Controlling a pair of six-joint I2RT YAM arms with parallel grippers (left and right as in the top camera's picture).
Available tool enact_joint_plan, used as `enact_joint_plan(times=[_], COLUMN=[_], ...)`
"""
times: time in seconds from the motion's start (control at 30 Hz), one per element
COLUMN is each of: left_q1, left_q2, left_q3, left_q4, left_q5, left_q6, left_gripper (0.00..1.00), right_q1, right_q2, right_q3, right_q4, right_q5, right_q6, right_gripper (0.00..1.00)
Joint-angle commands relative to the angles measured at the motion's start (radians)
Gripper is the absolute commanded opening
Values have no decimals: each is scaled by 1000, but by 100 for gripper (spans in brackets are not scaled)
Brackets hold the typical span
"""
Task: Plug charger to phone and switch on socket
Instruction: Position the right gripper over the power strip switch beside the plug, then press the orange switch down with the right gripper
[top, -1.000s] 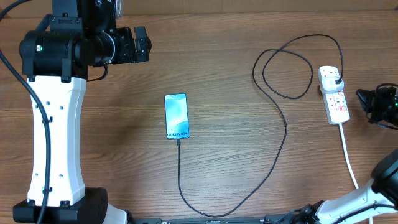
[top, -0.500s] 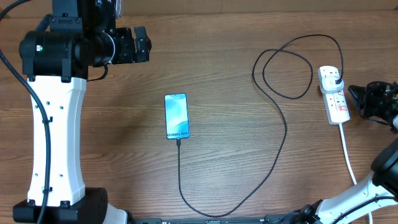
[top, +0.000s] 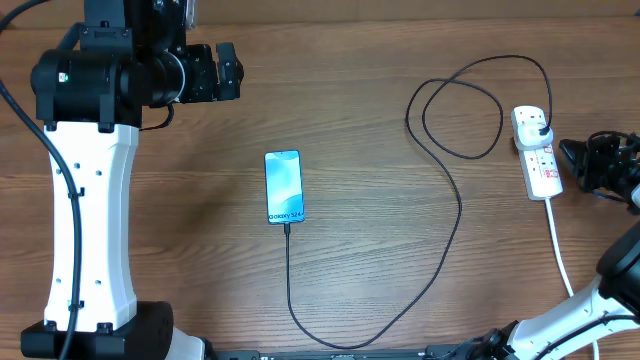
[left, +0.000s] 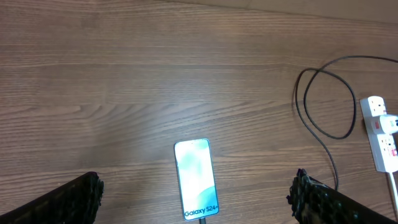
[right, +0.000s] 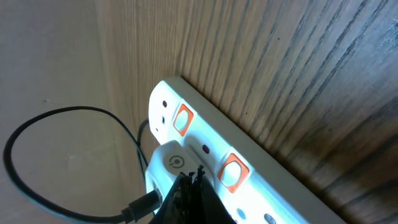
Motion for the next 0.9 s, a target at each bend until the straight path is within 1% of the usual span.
enact_joint_plan(times=[0.0,0.27,0.57,0.87], left_q1=[2,2,2,2], left_q2=[8,8,8,8], left_q3=[4,4,4,4], left_q4=[0,0,0,0], left_q5=[-5,-5,-5,-5], left_q6=[-6,-6,-6,-6], left_gripper=[100,99,99,100], right_q1=[6,34,45,59], right_q2=[36,77,77,77], right_q3=[18,18,17,13], right_q4=[5,40,45,-8], right_q5=[10,14,33,41], right_q6=[-25,-65,-61,-53], right_gripper=[4,4,4,4])
